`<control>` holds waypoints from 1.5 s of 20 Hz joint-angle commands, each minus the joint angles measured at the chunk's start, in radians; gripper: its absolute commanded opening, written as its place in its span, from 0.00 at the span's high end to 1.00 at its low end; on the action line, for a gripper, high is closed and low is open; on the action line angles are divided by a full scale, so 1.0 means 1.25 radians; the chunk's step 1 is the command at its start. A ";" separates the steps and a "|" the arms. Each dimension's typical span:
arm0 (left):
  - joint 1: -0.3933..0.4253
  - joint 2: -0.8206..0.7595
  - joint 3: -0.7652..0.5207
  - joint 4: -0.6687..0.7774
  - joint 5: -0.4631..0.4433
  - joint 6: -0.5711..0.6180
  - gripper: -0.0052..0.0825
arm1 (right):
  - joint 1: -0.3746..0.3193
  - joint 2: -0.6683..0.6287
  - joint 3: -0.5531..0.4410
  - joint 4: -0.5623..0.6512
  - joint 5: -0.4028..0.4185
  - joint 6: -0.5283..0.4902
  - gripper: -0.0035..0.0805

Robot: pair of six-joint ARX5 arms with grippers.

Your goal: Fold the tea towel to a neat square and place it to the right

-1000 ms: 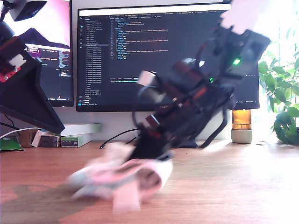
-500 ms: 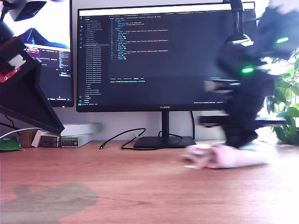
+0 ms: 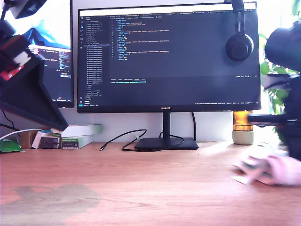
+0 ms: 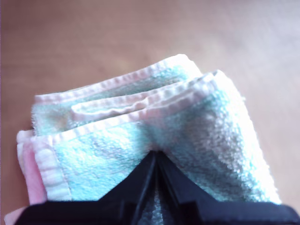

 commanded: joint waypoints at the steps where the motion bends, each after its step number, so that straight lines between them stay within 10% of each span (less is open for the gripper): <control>1: -0.002 -0.001 0.002 0.008 0.001 -0.003 0.96 | -0.001 0.012 -0.089 -0.117 0.006 0.012 0.97; 10: -0.002 -0.001 0.002 0.023 0.001 0.003 0.96 | 0.030 -0.174 -0.081 -0.157 0.017 0.034 0.97; 17: 0.012 -0.001 0.002 0.098 0.015 -0.004 0.96 | 0.030 -0.311 -0.015 -0.116 0.014 -0.139 0.97; 21: 0.125 0.000 0.002 0.212 0.111 -0.003 0.96 | -0.005 -0.316 -0.015 0.027 0.002 -0.293 0.97; 30: 0.489 0.000 0.002 0.271 0.179 0.020 0.96 | -0.272 -0.240 -0.018 0.295 -0.280 -0.454 0.97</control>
